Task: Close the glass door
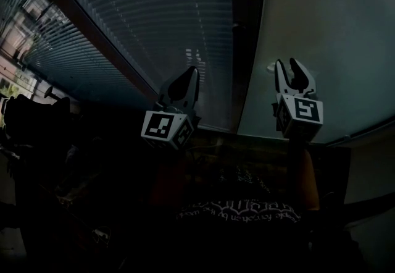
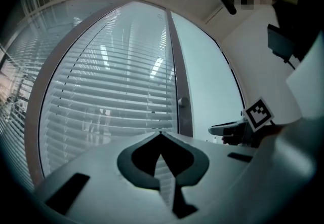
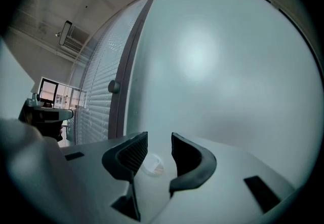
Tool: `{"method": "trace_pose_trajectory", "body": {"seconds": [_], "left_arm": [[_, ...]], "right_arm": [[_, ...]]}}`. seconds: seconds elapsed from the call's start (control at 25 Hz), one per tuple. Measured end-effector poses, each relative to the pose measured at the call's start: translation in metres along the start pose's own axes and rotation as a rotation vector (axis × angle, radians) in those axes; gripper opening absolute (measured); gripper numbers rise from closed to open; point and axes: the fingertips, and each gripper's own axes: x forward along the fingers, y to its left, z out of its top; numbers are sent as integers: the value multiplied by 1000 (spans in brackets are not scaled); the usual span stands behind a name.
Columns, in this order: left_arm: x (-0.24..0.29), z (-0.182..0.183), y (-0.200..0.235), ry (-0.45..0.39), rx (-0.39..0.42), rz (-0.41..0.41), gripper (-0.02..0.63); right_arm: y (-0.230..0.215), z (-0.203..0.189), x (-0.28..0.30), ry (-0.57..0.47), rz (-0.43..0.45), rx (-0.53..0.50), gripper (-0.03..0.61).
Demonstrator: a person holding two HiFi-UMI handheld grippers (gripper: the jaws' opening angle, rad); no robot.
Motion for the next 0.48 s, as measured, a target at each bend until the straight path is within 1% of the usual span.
{"method": "trace_pose_trajectory", "body": {"seconds": [0.48], "left_arm": [[4,-6,7,9,-7,18,2]], "right_arm": [[-7,1,14,-5,0,-5,149]]}}
